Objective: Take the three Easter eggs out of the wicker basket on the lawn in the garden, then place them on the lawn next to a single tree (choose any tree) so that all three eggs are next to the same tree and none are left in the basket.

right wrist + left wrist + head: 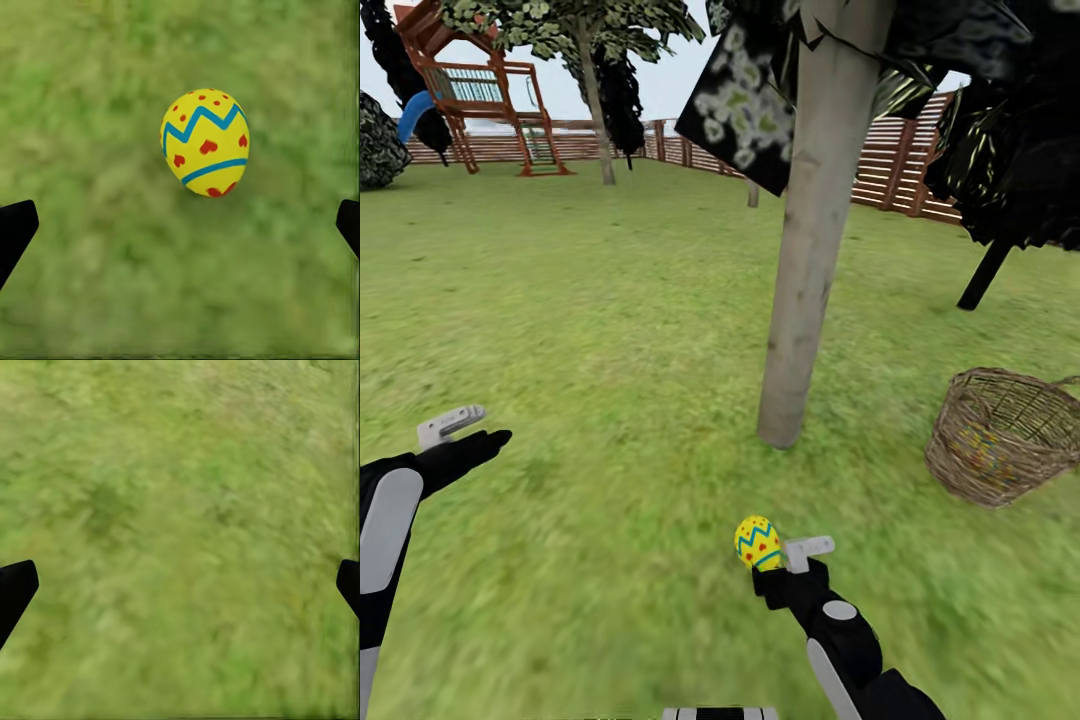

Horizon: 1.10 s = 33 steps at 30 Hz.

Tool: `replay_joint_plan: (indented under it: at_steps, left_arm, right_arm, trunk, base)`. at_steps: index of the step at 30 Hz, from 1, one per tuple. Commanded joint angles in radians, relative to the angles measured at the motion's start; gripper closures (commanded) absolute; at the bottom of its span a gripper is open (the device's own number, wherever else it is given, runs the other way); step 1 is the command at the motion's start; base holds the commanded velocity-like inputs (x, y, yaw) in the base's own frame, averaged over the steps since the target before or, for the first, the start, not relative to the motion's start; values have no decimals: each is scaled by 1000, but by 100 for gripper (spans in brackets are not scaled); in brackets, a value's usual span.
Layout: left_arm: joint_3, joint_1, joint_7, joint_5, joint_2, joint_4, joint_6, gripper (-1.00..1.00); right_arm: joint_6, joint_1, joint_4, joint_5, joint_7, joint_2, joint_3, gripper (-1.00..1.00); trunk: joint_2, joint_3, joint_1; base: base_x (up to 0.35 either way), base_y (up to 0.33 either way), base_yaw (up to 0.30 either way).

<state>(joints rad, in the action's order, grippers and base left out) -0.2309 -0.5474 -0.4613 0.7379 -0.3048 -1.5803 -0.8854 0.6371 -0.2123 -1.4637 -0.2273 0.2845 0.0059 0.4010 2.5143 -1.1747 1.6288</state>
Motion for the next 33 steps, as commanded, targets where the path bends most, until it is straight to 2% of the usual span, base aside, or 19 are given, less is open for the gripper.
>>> replay_joint_plan:
  at_steps: [1,16,24,33]
  left_arm:
    - [-1,0,-9,11,0,-1,-3,-100]
    - [1,0,-15,11,0,-1,-3,-100]
    - [1,0,-21,11,0,-1,-3,-100]
    - [1,0,-20,10,0,-1,-3,-100]
  right_arm:
    - [3,-1,0,-10,10,0,3,-100]
    - [1,-1,0,-10,9,-1,7,-100]
    - [1,-1,1,-12,9,-1,7,-100]
    - [1,-1,2,-12,9,1,8,-100]
  trunk:
    - [0,0,0]
    - [0,2,0]
    - [0,6,0]
    - [0,11,0]
  base:
    - [-196,0,-245]
    - [-270,-4,-79]
    - [-221,-100,-236]
    - [-131,-210,-269]
